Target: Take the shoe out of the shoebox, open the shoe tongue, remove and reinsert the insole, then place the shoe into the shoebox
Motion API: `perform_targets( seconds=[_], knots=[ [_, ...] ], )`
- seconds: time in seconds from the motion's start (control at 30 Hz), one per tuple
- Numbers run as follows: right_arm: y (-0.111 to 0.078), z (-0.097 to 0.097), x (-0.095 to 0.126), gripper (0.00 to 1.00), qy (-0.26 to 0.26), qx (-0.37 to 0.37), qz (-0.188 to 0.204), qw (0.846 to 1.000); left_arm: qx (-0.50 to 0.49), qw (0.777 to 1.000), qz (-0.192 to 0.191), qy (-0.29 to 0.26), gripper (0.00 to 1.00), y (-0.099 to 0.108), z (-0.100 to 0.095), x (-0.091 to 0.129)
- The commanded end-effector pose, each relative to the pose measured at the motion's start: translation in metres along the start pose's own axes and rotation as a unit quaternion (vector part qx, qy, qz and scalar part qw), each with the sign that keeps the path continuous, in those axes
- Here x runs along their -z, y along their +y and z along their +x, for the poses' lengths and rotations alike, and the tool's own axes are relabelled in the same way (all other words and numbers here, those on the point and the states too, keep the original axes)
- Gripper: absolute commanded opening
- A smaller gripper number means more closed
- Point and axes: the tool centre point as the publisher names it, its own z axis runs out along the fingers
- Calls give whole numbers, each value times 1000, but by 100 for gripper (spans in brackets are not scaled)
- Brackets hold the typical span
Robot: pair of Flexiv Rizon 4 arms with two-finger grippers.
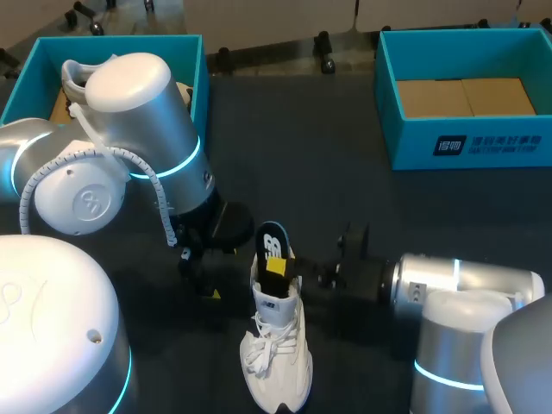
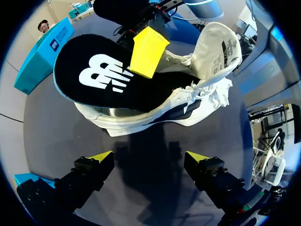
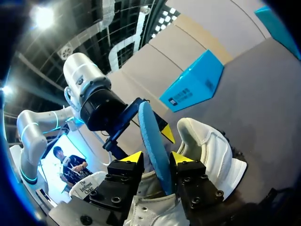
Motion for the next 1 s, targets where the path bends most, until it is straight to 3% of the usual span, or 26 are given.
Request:
perform_targets(
  seconds=[0.03, 0.23, 0.37, 0.57, 1.0],
  knots=[
    [6, -1, 2, 27, -2, 3, 3, 1000, 0, 1000, 0, 0, 100, 0, 0, 0],
    [10, -9, 5, 21, 2, 4, -5, 1000, 0, 1000, 0, 0, 100, 0, 0, 0],
    [12, -16, 7, 0, 0, -6, -6, 1000, 0, 1000, 0, 0, 100, 0, 0, 0],
    [8, -25, 8, 0, -9, -40, -6, 999, 0, 1000, 0, 0, 100, 0, 0, 0],
    [-20, -14, -7, 0, -18, -98, 21, 995, 0, 1000, 0, 0, 100, 0, 0, 0]
  ],
)
